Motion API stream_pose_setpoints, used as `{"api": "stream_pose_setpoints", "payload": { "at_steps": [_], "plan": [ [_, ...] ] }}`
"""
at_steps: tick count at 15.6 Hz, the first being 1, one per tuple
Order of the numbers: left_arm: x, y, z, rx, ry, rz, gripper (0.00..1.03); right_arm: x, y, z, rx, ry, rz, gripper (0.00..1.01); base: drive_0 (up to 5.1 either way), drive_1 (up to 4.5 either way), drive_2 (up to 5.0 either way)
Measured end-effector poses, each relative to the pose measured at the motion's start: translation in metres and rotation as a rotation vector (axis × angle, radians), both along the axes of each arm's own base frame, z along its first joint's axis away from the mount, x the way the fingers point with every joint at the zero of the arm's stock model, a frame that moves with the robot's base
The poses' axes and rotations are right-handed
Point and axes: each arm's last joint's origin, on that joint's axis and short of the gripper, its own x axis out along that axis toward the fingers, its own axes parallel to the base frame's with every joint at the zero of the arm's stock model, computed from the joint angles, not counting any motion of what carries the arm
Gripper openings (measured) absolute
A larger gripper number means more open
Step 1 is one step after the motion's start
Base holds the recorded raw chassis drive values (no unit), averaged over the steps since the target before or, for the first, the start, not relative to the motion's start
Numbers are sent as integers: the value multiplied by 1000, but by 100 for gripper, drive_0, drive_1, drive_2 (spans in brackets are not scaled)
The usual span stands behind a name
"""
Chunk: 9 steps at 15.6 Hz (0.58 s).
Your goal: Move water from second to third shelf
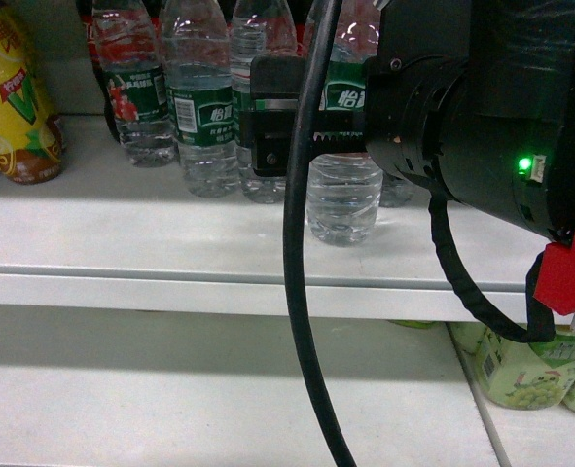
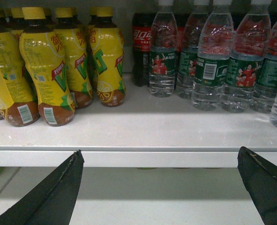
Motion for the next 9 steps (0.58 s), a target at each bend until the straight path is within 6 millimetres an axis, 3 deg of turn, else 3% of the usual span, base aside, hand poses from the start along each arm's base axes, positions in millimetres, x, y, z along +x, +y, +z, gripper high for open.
{"api": "stream_pose_setpoints", "payload": {
  "at_steps": [9],
  "plan": [
    [0,0,0,0,0,0,98,11,-1,0,-11,-6,-63,98,0,0,0]
  ]
}}
